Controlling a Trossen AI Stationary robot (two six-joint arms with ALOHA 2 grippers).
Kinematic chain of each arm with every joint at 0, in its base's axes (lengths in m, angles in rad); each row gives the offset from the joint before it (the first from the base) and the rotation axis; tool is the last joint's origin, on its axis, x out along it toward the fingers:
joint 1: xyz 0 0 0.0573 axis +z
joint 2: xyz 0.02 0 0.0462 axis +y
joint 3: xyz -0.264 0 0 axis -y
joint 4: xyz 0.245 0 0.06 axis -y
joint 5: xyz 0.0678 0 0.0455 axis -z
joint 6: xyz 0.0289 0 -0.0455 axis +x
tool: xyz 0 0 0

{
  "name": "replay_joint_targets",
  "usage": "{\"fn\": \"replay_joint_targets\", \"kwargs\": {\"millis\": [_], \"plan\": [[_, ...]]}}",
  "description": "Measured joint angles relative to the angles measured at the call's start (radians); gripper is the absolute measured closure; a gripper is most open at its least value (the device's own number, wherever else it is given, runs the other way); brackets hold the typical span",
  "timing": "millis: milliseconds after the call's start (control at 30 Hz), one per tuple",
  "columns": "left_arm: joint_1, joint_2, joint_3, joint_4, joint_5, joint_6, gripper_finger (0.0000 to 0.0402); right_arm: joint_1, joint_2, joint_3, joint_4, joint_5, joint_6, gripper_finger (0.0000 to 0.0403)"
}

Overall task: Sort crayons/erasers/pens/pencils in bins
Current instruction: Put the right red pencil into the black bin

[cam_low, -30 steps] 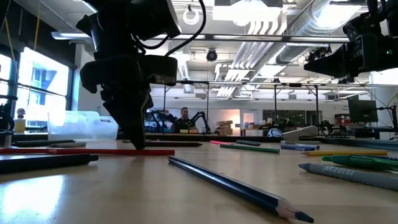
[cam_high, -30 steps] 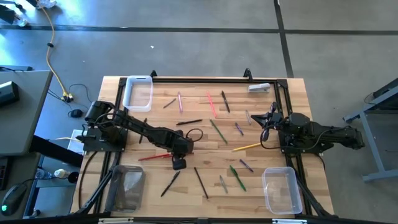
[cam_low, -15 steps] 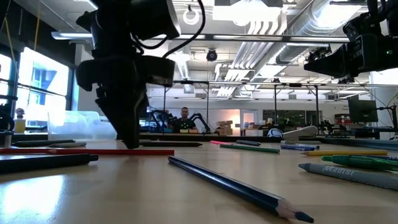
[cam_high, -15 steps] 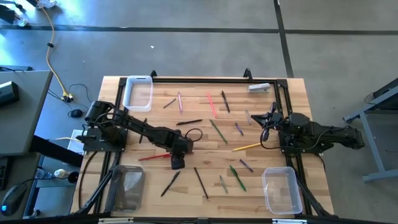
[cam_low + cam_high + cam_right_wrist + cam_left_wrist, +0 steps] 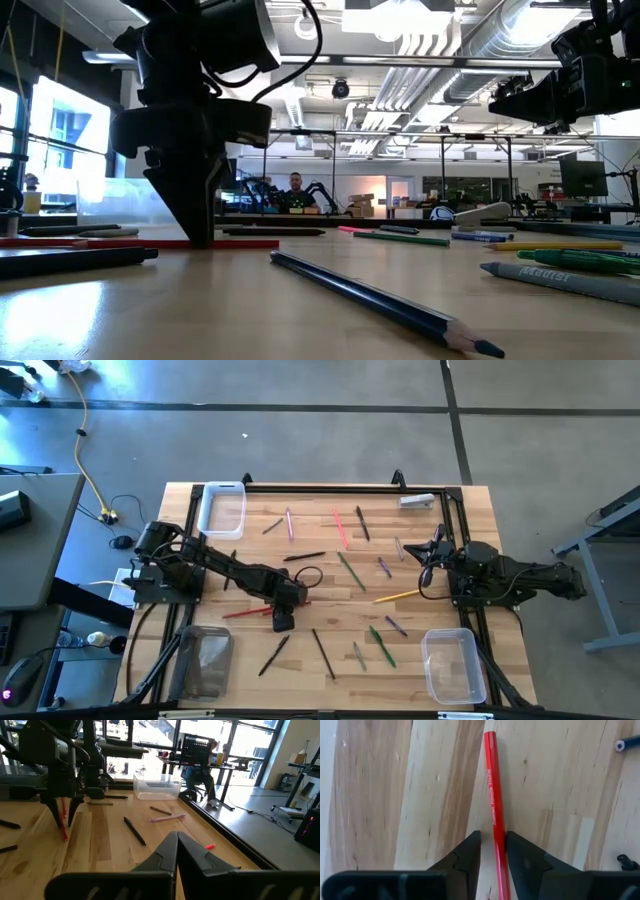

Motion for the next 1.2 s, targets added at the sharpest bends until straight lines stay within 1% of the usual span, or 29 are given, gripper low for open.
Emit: {"fn": "replay_joint_targets", "kwargs": {"millis": [300, 467, 633, 1000, 1200], "plan": [[0.0, 0.002, -0.001, 0.0, 0.0, -0.001, 0.0296, 0.0, 0.0, 0.0, 0.0, 0.0, 0.0, 0.0402], [0.001, 0.003, -0.001, 0.001, -0.002, 0.019, 0.0296, 0.0, 0.0, 0.0, 0.0, 0.0, 0.0, 0.0402], [0.003, 0.003, -0.002, 0.0, -0.003, 0.048, 0.0315, 0.0, 0.0, 0.0, 0.0, 0.0, 0.0, 0.0402], [0.004, 0.004, -0.002, -0.003, -0.007, 0.044, 0.0373, 0.0, 0.0, 0.0, 0.0, 0.0, 0.0, 0.0402], [0.004, 0.006, 0.026, -0.025, -0.008, 0.042, 0.0385, 0.0, 0.0, 0.0, 0.0, 0.0, 0.0, 0.0402]]}}
